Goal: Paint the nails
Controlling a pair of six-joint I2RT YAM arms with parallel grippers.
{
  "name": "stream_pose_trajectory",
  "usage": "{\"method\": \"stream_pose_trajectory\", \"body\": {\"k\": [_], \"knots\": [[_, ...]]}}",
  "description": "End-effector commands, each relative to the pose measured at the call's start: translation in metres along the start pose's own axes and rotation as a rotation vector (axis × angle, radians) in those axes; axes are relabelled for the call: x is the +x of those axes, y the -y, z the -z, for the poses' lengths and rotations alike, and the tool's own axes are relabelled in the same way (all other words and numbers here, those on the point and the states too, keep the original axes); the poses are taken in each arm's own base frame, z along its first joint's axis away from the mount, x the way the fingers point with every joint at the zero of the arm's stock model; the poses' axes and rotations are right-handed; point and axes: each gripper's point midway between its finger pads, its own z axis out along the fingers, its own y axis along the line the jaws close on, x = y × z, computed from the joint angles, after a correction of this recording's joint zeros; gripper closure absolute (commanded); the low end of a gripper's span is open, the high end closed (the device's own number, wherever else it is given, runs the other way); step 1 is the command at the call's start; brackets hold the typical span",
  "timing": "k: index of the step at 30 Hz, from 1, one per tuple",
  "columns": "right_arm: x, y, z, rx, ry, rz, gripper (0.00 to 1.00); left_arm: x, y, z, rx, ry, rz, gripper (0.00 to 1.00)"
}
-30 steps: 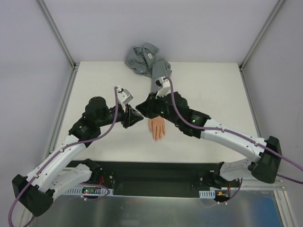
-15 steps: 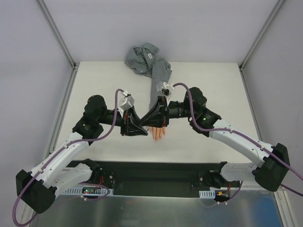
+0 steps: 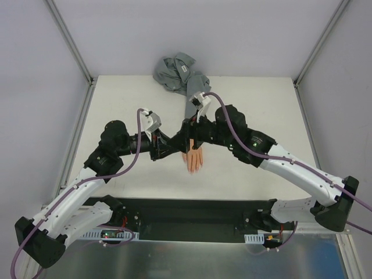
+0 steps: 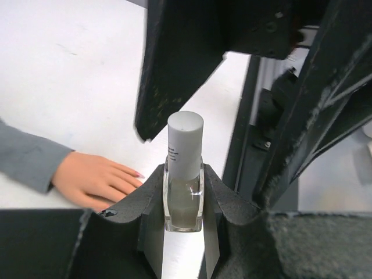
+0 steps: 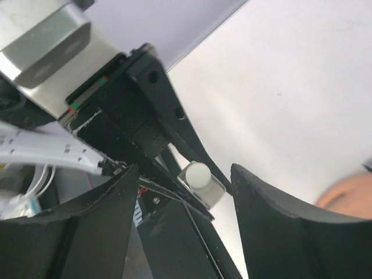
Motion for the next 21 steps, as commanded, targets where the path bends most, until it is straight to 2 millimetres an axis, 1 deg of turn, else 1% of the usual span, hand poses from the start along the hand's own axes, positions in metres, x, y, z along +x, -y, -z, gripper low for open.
{"method": "stream_pose_trajectory", "body": {"k": [1,2,3,4,5,6,7,8,9,10,11,12,13,14,15,16,18,19,21], "knots": [[-0.020,0.046,0.024,0.431,0.077,-0.170,0.33,-0.026,-0.023,0.006,-0.174,0.083,-0.093,1.00],[-0.020,0.045,0.024,0.453,0.100,-0.240,0.30,-0.027,-0.024,0.008,-0.190,0.089,-0.096,1.00],[-0.021,0.051,0.027,0.503,0.126,-0.268,0.30,-0.027,-0.028,0.009,-0.211,0.093,-0.097,1.00],[-0.025,0.047,0.027,0.507,0.144,-0.286,0.29,-0.028,-0.029,0.009,-0.220,0.096,-0.099,1.00],[-0.025,0.042,0.022,0.507,0.147,-0.288,0.29,-0.028,-0.031,0.010,-0.229,0.096,-0.098,1.00],[-0.026,0.046,0.023,0.557,0.166,-0.291,0.29,-0.028,-0.032,0.010,-0.235,0.097,-0.096,1.00],[-0.029,0.044,0.023,0.577,0.175,-0.283,0.29,-0.028,-0.034,0.010,-0.246,0.098,-0.095,1.00],[-0.032,0.035,0.016,0.577,0.173,-0.265,0.31,-0.028,-0.034,0.010,-0.251,0.099,-0.093,1.00],[-0.036,0.038,0.017,0.621,0.188,-0.231,0.32,-0.028,-0.035,0.010,-0.255,0.099,-0.092,1.00],[-0.038,0.037,0.014,0.639,0.194,-0.212,0.33,-0.029,-0.037,0.011,-0.267,0.105,-0.091,1.00],[-0.042,0.029,0.008,0.638,0.199,-0.196,0.35,-0.029,-0.037,0.011,-0.270,0.105,-0.087,1.00],[-0.043,0.033,0.008,0.678,0.205,-0.179,0.36,-0.029,-0.038,0.012,-0.276,0.104,-0.088,1.00],[-0.044,0.032,0.005,0.689,0.210,-0.173,0.36,-0.029,-0.038,0.011,-0.278,0.105,-0.086,1.00],[-0.048,0.026,0.003,0.686,0.220,-0.170,0.38,-0.028,-0.039,0.011,-0.281,0.104,-0.084,1.00],[-0.045,0.031,-0.001,0.719,0.217,-0.157,0.38,-0.029,-0.039,0.012,-0.282,0.106,-0.086,1.00],[-0.045,0.031,-0.002,0.733,0.225,-0.167,0.40,-0.030,-0.039,0.012,-0.286,0.109,-0.085,1.00],[-0.042,0.030,-0.005,0.755,0.235,-0.173,0.42,-0.030,-0.041,0.014,-0.302,0.114,-0.084,1.00],[-0.039,0.028,-0.009,0.761,0.242,-0.187,0.44,-0.031,-0.041,0.014,-0.308,0.118,-0.084,1.00],[-0.039,0.027,-0.014,0.762,0.267,-0.194,0.45,-0.033,-0.042,0.016,-0.318,0.123,-0.084,1.00]]}}
